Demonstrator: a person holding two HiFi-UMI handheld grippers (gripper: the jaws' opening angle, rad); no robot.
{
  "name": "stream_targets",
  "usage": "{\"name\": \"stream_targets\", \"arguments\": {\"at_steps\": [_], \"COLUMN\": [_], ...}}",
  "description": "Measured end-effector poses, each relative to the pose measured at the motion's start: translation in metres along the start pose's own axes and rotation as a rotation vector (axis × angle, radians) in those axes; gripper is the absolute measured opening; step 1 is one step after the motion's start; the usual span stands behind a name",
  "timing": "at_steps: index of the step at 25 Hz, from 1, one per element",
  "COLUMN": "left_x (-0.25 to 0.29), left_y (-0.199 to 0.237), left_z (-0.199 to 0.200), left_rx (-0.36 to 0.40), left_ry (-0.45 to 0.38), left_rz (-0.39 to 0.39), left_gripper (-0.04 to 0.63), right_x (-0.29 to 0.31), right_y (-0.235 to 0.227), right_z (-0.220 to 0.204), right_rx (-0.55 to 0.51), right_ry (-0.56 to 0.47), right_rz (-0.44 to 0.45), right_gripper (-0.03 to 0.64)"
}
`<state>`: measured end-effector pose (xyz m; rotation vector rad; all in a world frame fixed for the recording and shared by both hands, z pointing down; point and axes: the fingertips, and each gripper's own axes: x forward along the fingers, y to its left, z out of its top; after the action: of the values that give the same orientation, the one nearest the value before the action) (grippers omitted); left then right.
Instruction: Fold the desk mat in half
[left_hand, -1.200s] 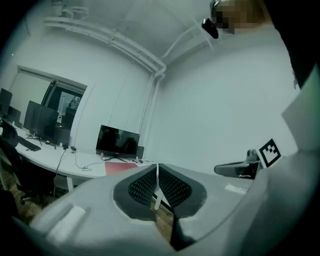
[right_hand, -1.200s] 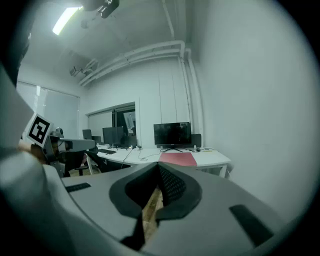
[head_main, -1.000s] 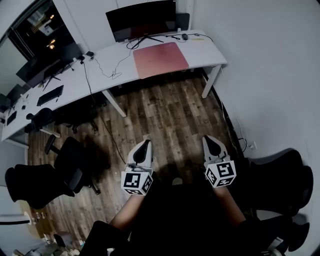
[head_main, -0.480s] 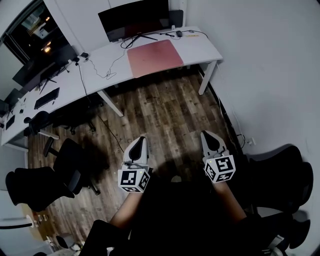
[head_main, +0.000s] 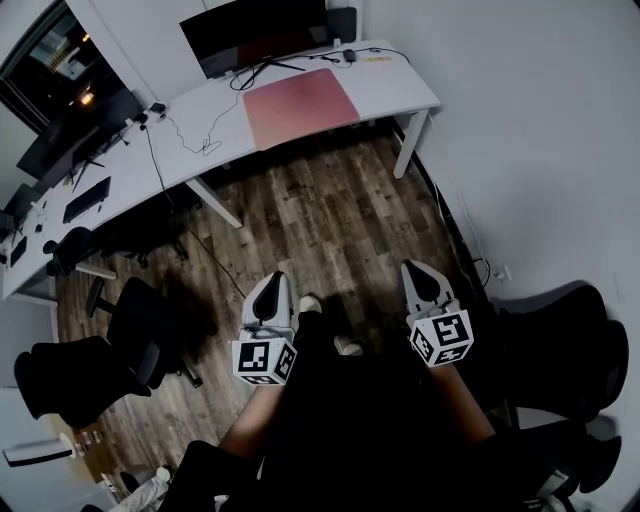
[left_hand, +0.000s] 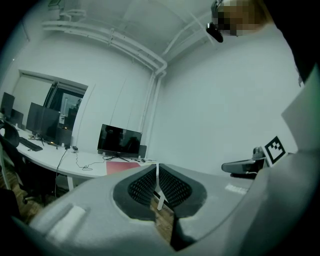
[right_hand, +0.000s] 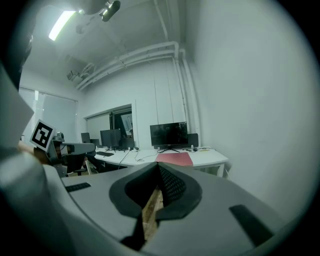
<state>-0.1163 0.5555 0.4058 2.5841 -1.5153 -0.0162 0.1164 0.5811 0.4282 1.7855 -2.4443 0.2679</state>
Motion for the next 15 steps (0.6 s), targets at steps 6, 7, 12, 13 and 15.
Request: {"name": "stream_targets", "arguments": {"at_steps": [6, 7, 12, 13, 15], "left_x": [0.027, 0.033, 0.076, 0.086, 0.107], "left_y": [0.007, 0.010, 0.032, 0.039, 0.051], "left_z": [-0.002, -0.002, -0.008, -0.009, -0.010], "left_rx": [0.000, -0.002, -0.010, -0.016, -0.029], "left_ry": [0.016, 0.017, 0.020, 0.024, 0.035], "left_rz": [-0.018, -0.018, -0.026, -0.029, -0.037], "left_gripper": [0.028, 0.028, 0.028, 0.028, 0.028], "right_x": [0.019, 0.024, 0.063, 0.073, 0.094], "right_y": [-0.014, -0.016, -0.031, -0.034, -0.039], "right_z": [0.004, 0.005, 0.004, 0.005, 0.008], "right_rx": [0.004, 0.000, 0.000, 0.002, 0.006], "right_ry": [0.013, 0.017, 0.030, 0.033, 0.040], "right_rz": [-0.022, -0.024, -0.033, -0.038, -0.041], "right_gripper": [-0.002, -0.002, -0.002, -0.002, -0.002]}}
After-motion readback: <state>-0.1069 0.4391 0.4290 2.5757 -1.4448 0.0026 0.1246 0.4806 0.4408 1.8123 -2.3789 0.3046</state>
